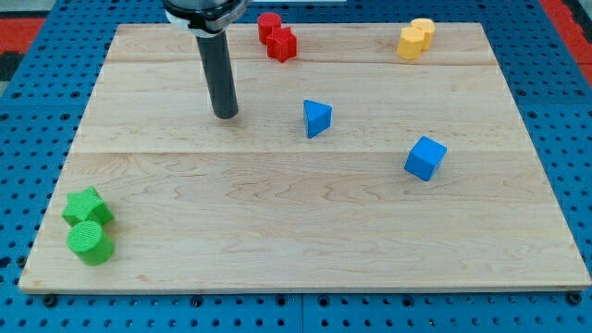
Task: Push the triangle left side of the cube
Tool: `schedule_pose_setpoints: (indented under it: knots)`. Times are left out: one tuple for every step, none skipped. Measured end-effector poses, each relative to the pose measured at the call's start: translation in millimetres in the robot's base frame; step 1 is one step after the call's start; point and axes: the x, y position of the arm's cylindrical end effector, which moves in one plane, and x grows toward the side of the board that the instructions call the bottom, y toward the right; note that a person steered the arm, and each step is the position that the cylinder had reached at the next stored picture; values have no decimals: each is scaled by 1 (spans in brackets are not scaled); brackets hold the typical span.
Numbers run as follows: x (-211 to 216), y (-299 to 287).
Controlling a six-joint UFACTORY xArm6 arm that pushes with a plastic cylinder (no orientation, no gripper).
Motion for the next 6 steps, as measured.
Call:
schedule_pose_setpoints:
  knots:
    - [24, 22]
    - [60, 104]
    - [53, 164]
    - [-8, 163]
    - [-22, 144]
    - [11, 100]
